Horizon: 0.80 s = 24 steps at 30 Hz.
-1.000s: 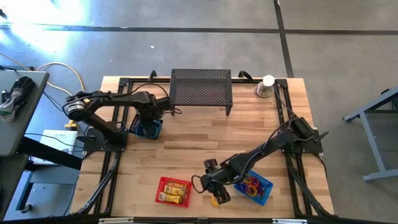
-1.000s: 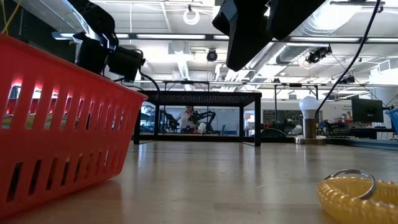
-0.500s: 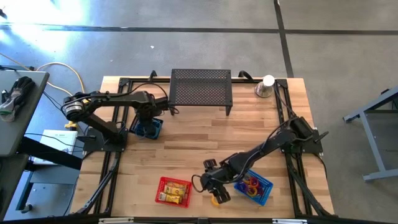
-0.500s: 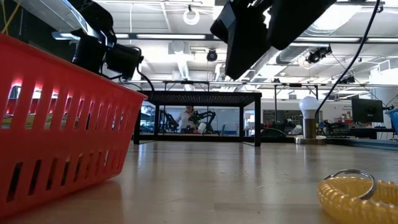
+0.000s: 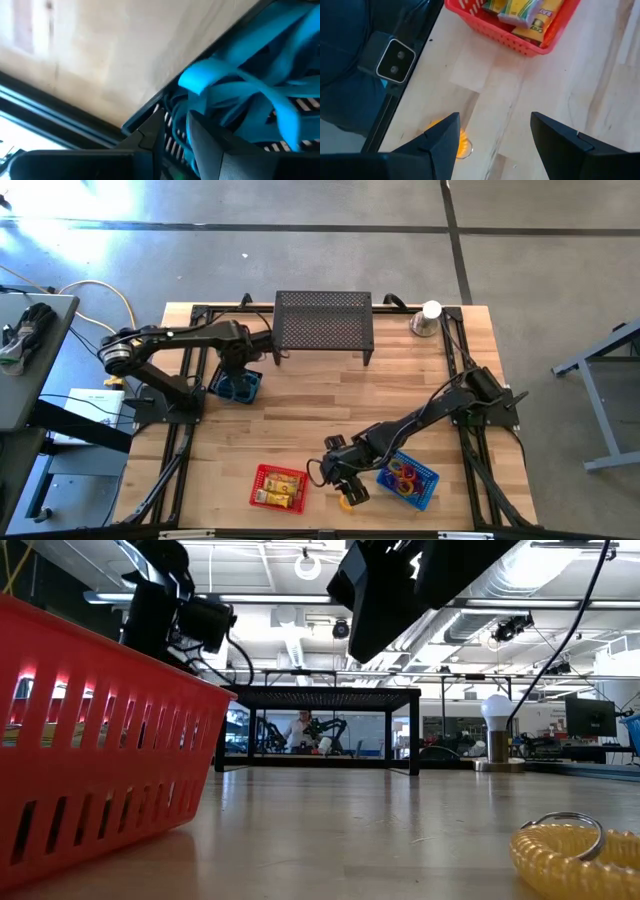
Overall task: Pick & Place Office Desk Supplies
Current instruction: Put the yellow spring keychain into the blue bin
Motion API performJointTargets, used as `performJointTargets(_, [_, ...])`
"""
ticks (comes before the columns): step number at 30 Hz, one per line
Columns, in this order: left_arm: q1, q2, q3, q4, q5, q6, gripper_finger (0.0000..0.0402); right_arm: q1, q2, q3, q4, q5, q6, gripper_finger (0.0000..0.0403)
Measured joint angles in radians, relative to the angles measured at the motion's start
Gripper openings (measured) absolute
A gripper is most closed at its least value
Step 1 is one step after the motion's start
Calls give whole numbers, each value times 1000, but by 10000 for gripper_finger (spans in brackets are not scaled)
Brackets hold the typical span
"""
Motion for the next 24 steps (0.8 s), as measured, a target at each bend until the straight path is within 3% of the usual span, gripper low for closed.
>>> performJointTargets(7, [0,-68,84,-84,1,-56,81,-1,-7,0,-14,13,-16,230])
performJointTargets(11, [-24,-172,64,-40,68,-113,81,6,-31,1,-77,56,4,230])
performJointTargets(15, [-113,-332,5,37,105,-157,81,26,-48,4,-161,67,35,230])
performJointTargets(18, [-186,-450,1,85,63,-323,81,51,-58,-1,-236,108,65,230])
performJointTargets(22, [-325,-595,-4,211,44,-466,81,88,-59,0,-278,253,56,230])
performJointTargets(24, [-405,-647,-22,266,-14,-516,81,104,-59,0,-274,290,37,230])
